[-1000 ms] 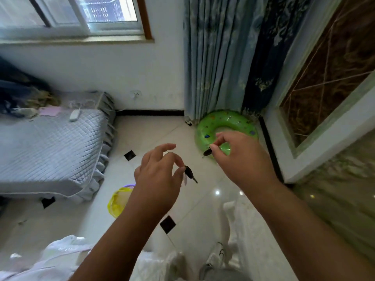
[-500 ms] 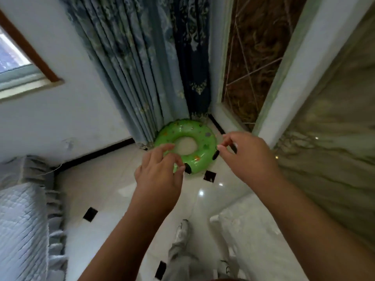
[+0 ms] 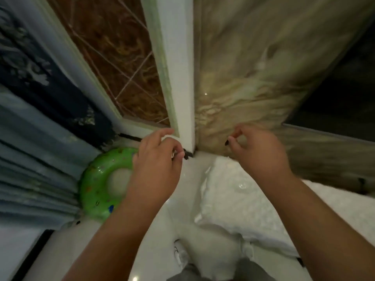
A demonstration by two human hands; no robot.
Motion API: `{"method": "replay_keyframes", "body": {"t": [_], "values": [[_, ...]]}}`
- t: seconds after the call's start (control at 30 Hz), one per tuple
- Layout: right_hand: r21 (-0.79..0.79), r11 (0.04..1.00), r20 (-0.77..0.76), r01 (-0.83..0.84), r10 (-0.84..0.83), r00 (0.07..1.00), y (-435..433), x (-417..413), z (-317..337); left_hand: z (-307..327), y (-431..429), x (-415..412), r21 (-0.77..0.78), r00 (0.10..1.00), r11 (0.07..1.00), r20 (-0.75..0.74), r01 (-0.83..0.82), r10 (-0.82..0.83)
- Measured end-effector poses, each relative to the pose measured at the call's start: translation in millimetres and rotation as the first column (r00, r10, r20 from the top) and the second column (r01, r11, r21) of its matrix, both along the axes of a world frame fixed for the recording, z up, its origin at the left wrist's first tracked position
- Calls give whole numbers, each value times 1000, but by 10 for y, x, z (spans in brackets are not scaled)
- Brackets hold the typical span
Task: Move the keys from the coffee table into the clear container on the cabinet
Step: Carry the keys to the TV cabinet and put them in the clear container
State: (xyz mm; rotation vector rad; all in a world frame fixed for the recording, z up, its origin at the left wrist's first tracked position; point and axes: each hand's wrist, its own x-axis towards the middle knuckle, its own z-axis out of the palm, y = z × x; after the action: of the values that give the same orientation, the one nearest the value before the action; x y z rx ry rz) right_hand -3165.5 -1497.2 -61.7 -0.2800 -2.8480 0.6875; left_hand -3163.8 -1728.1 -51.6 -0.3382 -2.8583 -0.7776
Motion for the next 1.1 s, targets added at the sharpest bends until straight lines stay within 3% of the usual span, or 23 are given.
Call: {"method": "replay_keyframes", "body": {"t": [0.4,0.77,1.1], "values": [[-58,904,102,423,-416,904,772,1387,-578,-500,968,89,48,913,924,141,380,-383],[-107,901,222,421,-391,893,1144,1843,-993,-795,1448,677,34,908,932,216,360,-359],[-127,901,304,416,-364,881,1307,1724,-1614,-1234,1637,575,-33,907,937,264,347,-327]]}}
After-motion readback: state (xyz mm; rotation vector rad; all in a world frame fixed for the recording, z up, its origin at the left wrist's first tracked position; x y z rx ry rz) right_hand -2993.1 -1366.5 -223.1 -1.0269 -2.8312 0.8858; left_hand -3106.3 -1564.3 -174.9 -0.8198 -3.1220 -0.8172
